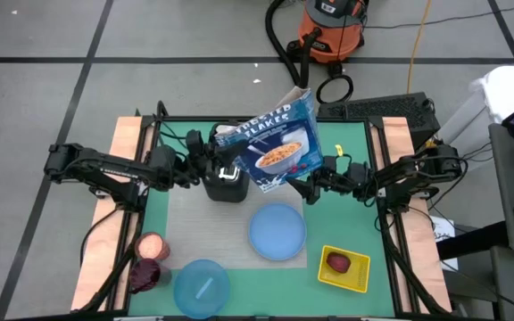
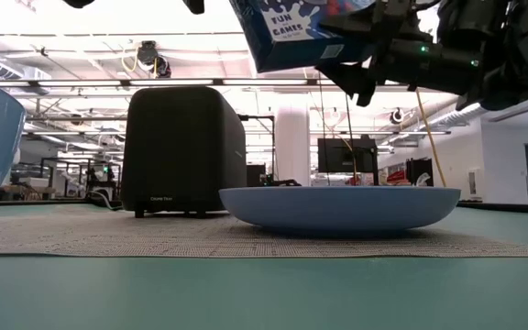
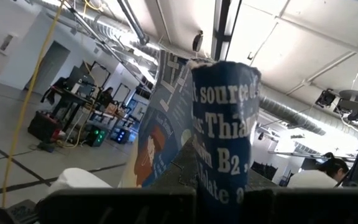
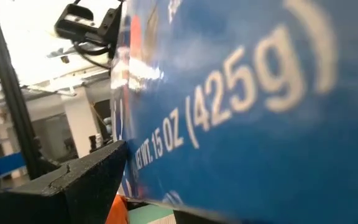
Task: Arrange a breakfast setting
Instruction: Pour the cereal into the blue bowl
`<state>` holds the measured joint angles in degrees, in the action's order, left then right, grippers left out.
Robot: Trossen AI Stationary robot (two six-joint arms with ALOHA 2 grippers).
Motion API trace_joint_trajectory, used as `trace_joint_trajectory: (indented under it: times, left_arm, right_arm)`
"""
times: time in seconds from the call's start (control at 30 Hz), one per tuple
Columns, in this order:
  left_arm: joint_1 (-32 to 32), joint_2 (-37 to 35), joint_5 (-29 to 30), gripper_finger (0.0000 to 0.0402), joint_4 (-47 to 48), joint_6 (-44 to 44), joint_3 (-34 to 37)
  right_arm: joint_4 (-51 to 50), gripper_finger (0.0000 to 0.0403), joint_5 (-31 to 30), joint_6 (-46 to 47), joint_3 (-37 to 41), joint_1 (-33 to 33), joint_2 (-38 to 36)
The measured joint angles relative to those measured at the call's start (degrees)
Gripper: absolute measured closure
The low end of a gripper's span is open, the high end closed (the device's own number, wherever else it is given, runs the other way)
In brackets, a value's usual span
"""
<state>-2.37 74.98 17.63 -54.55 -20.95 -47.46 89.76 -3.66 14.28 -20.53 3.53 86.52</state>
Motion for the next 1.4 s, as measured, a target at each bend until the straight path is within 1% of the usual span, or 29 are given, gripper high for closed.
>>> trace_joint_trajectory:
  times: [0.07, 0.23, 0.4, 0.5, 0.8, 0.93, 1.17, 1.27, 1.4]
  left_arm:
    - [0.0, -0.1, 0.0, 0.0398, 0.2, 0.0, 0.0]
    - [0.0, 0.0, 0.2, 0.0398, 0.6, 0.6, 0.0]
    - [0.0, 0.0, 0.3, 0.0398, 0.8, 1.4, 0.0]
    - [0.1, 0.0, 0.4, 0.0398, 0.8, 1.6, 0.0]
    - [0.0, -0.1, -0.5, 0.0398, 0.5, 2.5, 0.0]
    - [0.0, 0.0, -2.3, 0.0398, 0.4, 3.9, 0.0]
    - [0.0, 0.0, -2.7, 0.0396, 0.1, 4.4, 0.0]
    - [0.1, 0.1, -2.7, 0.0382, 0.5, 4.5, 0.0]
    - [0.0, 0.4, -2.7, 0.0349, 1.3, 8.2, 0.2]
  right_arm:
    - [0.0, 0.0007, 1.4, -0.2, 0.0, 0.0, 0.0]
    - [0.0, 0.0007, 1.7, 0.0, 0.0, 0.0, 0.0]
    - [0.1, 0.0007, -0.7, 1.3, -1.0, -0.2, 0.0]
    - [0.1, 0.0007, -1.1, 3.0, -2.1, -0.2, 0.0]
    - [0.1, 0.0011, -1.2, 2.6, -4.5, -0.2, 0.0]
    - [0.2, 0.0034, -1.0, 1.7, -4.5, -0.2, 0.0]
    - [0.3, 0.0098, -0.2, 0.4, -4.5, -0.3, -0.1]
    - [0.3, 0.0113, 0.0, -0.1, -4.6, -0.3, -0.1]
    - [0.1, 0.0118, 0.1, -0.4, -4.6, -0.3, -0.1]
